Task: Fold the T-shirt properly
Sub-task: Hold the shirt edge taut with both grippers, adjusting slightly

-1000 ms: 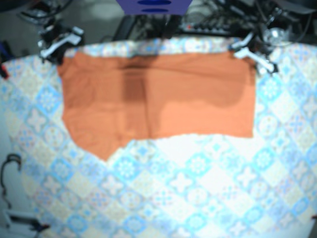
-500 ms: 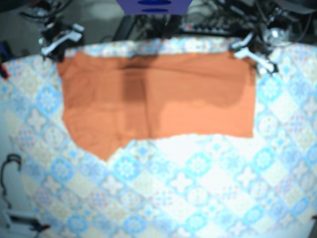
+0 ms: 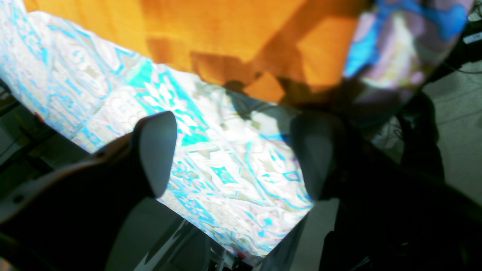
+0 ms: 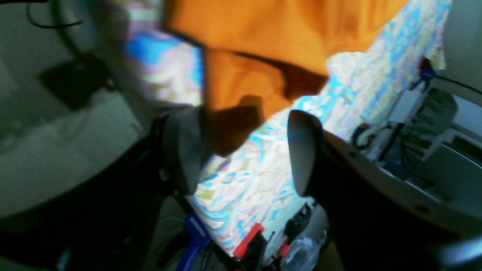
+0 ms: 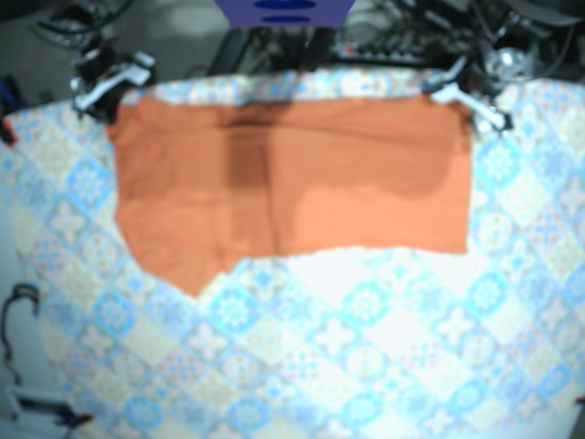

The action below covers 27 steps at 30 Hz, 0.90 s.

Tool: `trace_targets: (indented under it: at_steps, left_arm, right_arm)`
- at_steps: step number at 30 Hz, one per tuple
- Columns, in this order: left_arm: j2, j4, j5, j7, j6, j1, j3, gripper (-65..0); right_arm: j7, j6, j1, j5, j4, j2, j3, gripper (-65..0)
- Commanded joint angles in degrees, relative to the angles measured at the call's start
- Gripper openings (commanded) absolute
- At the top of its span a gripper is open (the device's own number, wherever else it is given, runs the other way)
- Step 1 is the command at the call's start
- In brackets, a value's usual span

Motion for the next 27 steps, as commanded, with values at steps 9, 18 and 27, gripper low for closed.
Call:
trace_targets:
  at_steps: [9,18,27]
  left_arm:
    - [-0.9,0.9,0.4,0.3,0.6,0.2,-0.4,-16.0]
    - [-0.9,0.9,0.4,0.3,0.6,0.2,-0.4,-16.0]
    - [-0.9,0.9,0.4,0.3,0.6,0.7,-0.1,-16.0]
  right_arm:
    - [0.1,-0.7,0.8,0.0,0.5,0.7,0.2,-29.9]
    - [0.1,-0.6,1.6,-0.1,0.1,0.7,0.0,-37.8]
    - [-1.6,-0.6,1.6,-0.1,0.1,-0.2,0.0,-65.0]
